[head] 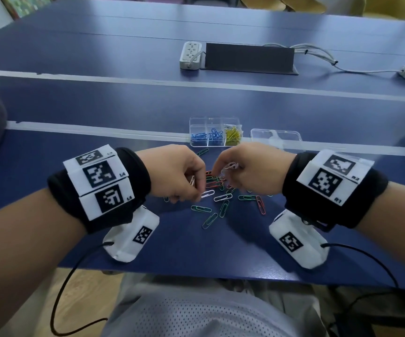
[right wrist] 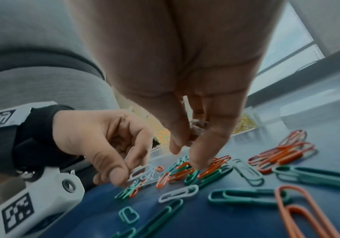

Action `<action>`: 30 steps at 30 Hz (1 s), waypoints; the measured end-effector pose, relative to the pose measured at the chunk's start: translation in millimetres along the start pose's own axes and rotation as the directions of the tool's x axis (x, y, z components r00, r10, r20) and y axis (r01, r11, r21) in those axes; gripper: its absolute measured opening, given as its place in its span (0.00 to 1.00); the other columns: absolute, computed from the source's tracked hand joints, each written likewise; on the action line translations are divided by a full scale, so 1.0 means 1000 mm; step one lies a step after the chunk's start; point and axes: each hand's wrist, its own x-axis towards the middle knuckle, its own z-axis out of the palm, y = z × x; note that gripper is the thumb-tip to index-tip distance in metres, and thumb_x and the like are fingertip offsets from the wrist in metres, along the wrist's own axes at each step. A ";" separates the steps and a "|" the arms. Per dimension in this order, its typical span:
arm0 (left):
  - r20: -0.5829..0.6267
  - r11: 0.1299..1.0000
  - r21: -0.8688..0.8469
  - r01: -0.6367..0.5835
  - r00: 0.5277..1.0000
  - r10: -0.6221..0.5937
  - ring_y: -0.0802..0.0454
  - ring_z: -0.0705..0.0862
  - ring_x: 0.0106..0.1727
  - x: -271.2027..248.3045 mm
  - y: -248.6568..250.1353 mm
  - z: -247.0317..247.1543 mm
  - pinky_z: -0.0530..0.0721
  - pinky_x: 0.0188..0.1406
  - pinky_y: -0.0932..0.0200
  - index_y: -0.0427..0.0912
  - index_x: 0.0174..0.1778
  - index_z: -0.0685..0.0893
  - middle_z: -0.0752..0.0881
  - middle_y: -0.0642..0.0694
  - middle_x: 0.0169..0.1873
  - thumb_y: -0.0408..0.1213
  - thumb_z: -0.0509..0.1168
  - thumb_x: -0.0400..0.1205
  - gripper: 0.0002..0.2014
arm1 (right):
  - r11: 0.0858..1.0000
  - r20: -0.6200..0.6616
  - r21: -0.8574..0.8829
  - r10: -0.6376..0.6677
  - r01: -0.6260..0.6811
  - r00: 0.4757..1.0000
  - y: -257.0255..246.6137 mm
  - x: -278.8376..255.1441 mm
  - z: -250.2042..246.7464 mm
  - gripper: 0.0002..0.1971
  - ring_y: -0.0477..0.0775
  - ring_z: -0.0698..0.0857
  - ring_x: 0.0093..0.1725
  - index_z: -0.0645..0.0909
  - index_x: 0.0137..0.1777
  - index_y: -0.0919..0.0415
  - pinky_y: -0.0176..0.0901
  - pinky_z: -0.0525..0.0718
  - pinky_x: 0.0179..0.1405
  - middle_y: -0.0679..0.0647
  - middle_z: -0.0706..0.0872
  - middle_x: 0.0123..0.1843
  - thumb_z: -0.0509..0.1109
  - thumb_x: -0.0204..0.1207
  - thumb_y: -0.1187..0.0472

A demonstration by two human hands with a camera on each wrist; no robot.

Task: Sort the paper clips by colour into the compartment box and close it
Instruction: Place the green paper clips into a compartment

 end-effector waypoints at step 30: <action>-0.190 0.937 0.311 0.159 0.976 -0.102 0.59 0.74 0.33 -0.011 -0.049 -0.016 0.78 0.40 0.60 0.53 0.43 0.88 0.76 0.55 0.29 0.42 0.76 0.69 0.09 | 0.996 -0.044 -0.080 -0.030 0.026 0.999 -0.024 0.020 0.000 0.15 0.53 0.80 0.40 0.90 0.51 0.56 0.40 0.83 0.48 0.45 0.79 0.29 0.62 0.74 0.64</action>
